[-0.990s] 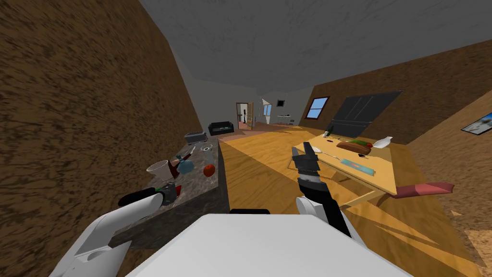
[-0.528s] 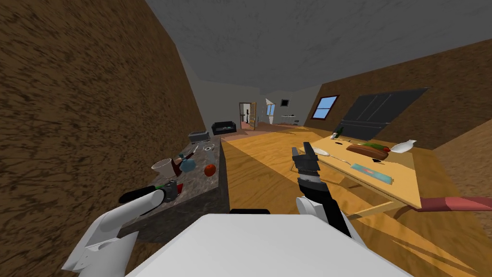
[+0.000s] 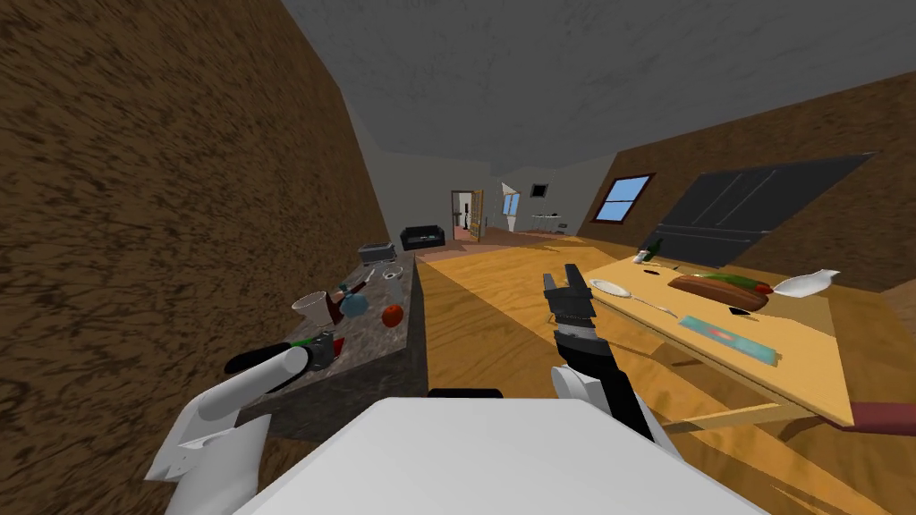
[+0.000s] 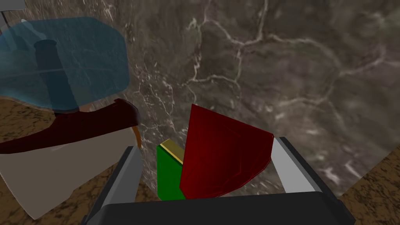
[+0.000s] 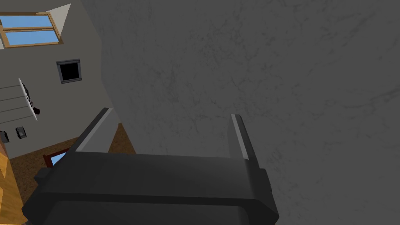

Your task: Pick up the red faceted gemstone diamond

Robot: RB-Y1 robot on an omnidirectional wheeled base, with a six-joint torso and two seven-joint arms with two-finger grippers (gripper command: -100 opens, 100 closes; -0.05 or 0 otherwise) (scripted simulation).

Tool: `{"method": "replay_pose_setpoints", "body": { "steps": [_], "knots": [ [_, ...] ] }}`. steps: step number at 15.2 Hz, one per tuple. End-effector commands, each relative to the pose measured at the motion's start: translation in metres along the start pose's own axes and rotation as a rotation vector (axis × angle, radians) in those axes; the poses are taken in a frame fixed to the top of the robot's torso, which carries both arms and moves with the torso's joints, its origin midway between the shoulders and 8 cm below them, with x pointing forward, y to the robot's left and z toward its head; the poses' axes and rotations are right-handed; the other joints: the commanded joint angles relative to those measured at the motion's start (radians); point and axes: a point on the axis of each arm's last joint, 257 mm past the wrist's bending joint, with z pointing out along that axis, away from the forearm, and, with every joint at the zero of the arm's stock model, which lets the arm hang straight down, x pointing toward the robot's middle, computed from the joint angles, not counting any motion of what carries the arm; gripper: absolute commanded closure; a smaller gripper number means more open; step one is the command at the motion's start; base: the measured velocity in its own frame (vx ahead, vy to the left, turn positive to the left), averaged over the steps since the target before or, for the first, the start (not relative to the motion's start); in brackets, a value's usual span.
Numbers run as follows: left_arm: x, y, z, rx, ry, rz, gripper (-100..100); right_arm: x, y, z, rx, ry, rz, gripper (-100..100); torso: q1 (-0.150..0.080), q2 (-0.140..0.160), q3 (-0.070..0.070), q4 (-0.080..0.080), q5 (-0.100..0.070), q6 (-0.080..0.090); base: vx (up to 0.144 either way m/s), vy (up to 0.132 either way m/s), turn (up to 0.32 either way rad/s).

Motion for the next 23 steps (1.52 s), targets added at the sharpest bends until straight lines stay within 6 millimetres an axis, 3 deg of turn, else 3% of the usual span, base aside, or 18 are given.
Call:
{"method": "replay_pose_setpoints", "body": {
  "steps": [1, 10, 11, 23],
  "knots": [
    [0.005, -0.003, 0.006, 0.000, 0.021, 0.001, -100, 0.000, 0.000, 0.000, 0.000, 0.000, 0.000, 0, 0.000, 0.000, 0.000, 0.000, 0.000, 0.000, 0.031, -0.033, 0.148],
    [0.014, -0.007, 0.016, 0.001, 0.059, 0.043, -100, 0.000, 0.000, 0.000, 0.000, 0.000, 0.000, 0, 0.002, -0.002, -0.001, -0.001, 0.001, 0.001, 0.030, -0.030, 0.085],
    [0.014, -0.007, 0.016, 0.001, 0.060, 0.048, 100, 0.000, 0.000, 0.000, 0.000, 0.000, 0.000, 0, 0.003, -0.001, -0.001, 0.000, 0.001, 0.001, 0.003, -0.009, 0.008],
    [0.000, 0.000, 0.001, 0.000, 0.003, 0.011, 100, 0.000, 0.000, 0.000, 0.000, 0.000, 0.000, 0, 0.007, 0.006, 0.004, 0.003, 0.001, 0.000, -0.024, 0.026, -0.081]
  ]
}}
